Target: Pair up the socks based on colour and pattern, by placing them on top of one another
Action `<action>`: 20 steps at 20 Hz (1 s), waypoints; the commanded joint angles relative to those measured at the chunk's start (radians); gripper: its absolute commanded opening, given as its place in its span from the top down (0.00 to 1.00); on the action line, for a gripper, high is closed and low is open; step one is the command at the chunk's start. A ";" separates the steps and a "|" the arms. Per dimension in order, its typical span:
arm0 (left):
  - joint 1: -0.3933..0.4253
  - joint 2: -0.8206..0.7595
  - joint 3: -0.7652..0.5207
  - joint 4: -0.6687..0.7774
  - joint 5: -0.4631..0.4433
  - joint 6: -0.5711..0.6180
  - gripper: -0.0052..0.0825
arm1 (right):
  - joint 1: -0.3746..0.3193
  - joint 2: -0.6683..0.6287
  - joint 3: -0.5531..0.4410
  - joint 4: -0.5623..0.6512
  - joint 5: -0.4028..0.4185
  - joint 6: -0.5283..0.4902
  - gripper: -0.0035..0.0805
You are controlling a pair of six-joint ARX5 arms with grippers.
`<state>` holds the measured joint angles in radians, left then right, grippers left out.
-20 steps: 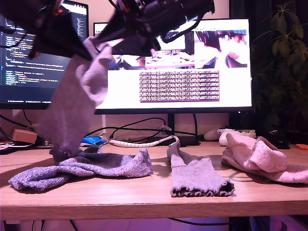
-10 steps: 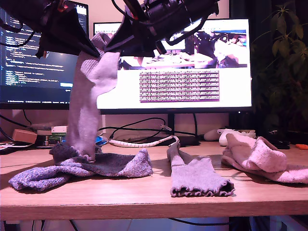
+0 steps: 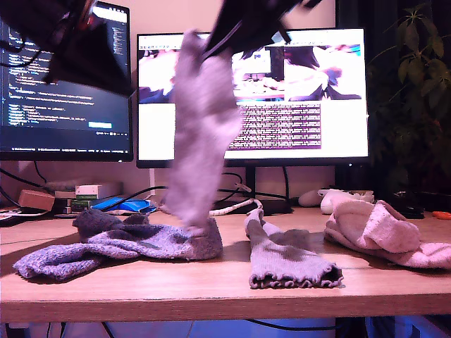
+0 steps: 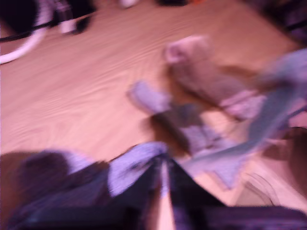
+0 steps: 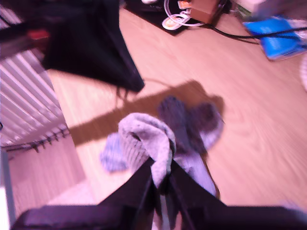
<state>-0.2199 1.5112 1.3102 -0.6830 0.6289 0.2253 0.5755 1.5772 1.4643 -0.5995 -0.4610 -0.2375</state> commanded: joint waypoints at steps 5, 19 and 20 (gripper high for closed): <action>0.005 -0.193 -0.216 0.107 -0.083 -0.026 0.96 | -0.003 -0.024 -0.009 -0.177 0.007 -0.054 0.97; -0.019 -0.288 -0.314 0.202 -0.084 -0.069 0.96 | 0.000 -0.129 -0.009 -0.504 0.132 -0.084 0.97; -0.019 -0.288 -0.314 0.203 -0.084 -0.069 0.96 | 0.000 -0.129 -0.009 -0.478 0.141 -0.084 0.97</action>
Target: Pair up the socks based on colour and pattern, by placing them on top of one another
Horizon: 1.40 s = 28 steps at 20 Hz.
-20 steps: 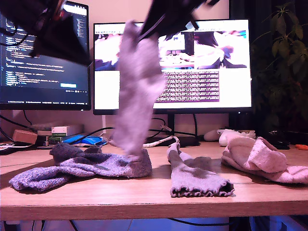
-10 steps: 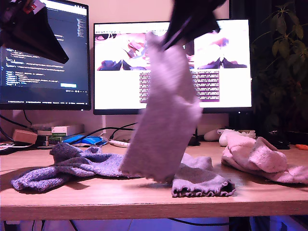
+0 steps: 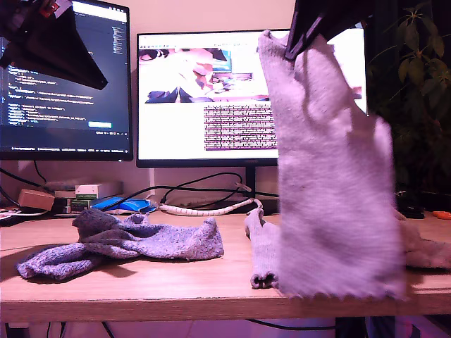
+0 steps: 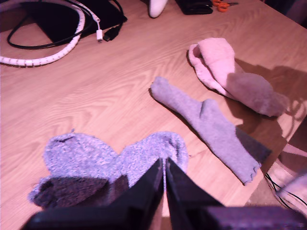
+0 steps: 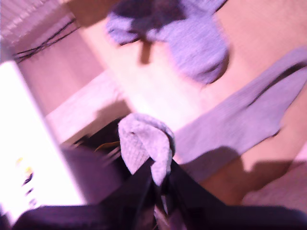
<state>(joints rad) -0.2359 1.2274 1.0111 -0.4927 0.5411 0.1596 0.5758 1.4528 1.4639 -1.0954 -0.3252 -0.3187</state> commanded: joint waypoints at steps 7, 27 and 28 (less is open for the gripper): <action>-0.003 -0.005 -0.015 0.012 0.004 -0.003 0.96 | -0.010 0.038 -0.009 0.114 0.055 -0.019 0.97; -0.003 -0.005 -0.015 -0.060 0.003 -0.002 0.96 | -0.034 0.378 -0.009 0.563 0.315 -0.151 0.56; -0.003 -0.005 -0.015 -0.060 0.003 -0.002 0.96 | -0.034 0.372 -0.008 0.604 0.323 -0.152 0.56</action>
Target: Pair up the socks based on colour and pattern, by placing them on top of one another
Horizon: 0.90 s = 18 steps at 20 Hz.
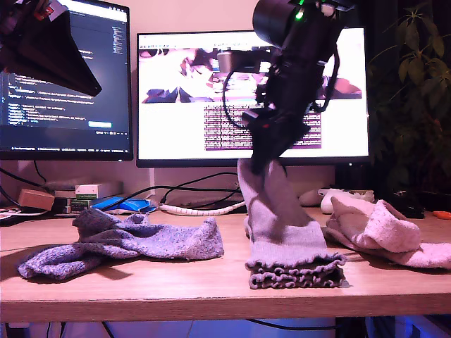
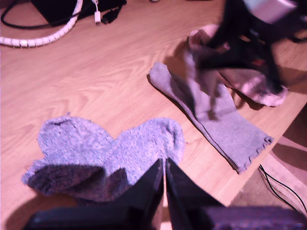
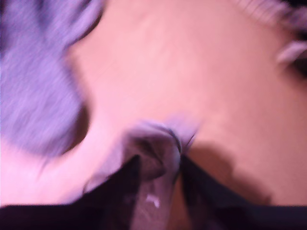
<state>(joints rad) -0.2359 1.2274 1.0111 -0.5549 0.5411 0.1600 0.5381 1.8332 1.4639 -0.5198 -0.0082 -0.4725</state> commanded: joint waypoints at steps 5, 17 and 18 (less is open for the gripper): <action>-0.002 -0.005 -0.015 -0.003 -0.001 -0.002 0.96 | 0.004 -0.056 -0.008 0.051 0.042 0.019 0.55; 0.026 0.076 -0.015 -0.011 -0.132 0.004 0.96 | 0.119 -0.060 -0.008 -0.072 -0.228 0.113 0.97; 0.030 0.085 -0.015 -0.019 -0.132 0.004 0.96 | 0.118 -0.054 -0.008 -0.077 -0.227 0.195 0.97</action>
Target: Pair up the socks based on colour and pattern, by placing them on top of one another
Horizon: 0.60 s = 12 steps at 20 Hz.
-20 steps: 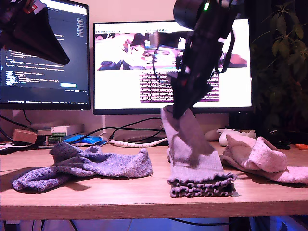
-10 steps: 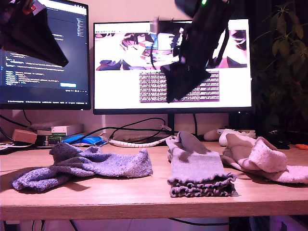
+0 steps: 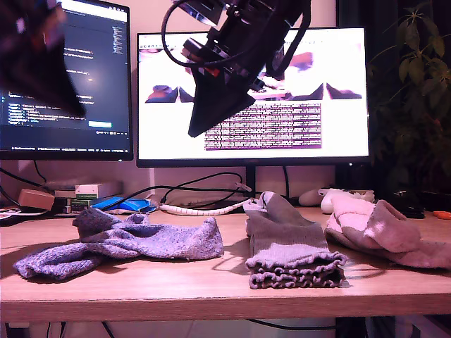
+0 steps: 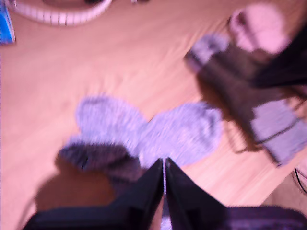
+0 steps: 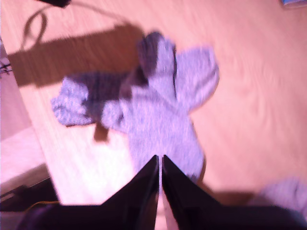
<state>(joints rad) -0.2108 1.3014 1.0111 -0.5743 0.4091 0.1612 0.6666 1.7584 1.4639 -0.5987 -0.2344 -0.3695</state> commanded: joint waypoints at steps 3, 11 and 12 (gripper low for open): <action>0.012 0.027 -0.015 -0.008 0.000 -0.005 0.96 | -0.014 0.033 -0.008 0.018 0.005 0.216 0.97; 0.013 0.047 -0.015 -0.011 -0.011 -0.031 0.96 | -0.024 0.148 -0.004 0.002 -0.018 0.516 0.70; 0.013 0.047 -0.015 -0.015 -0.011 -0.031 0.96 | -0.030 0.164 -0.001 -0.001 -0.020 0.537 0.68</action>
<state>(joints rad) -0.1993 1.3350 1.0111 -0.5911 0.3977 0.1341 0.6418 1.9095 1.4639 -0.6006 -0.2504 0.1532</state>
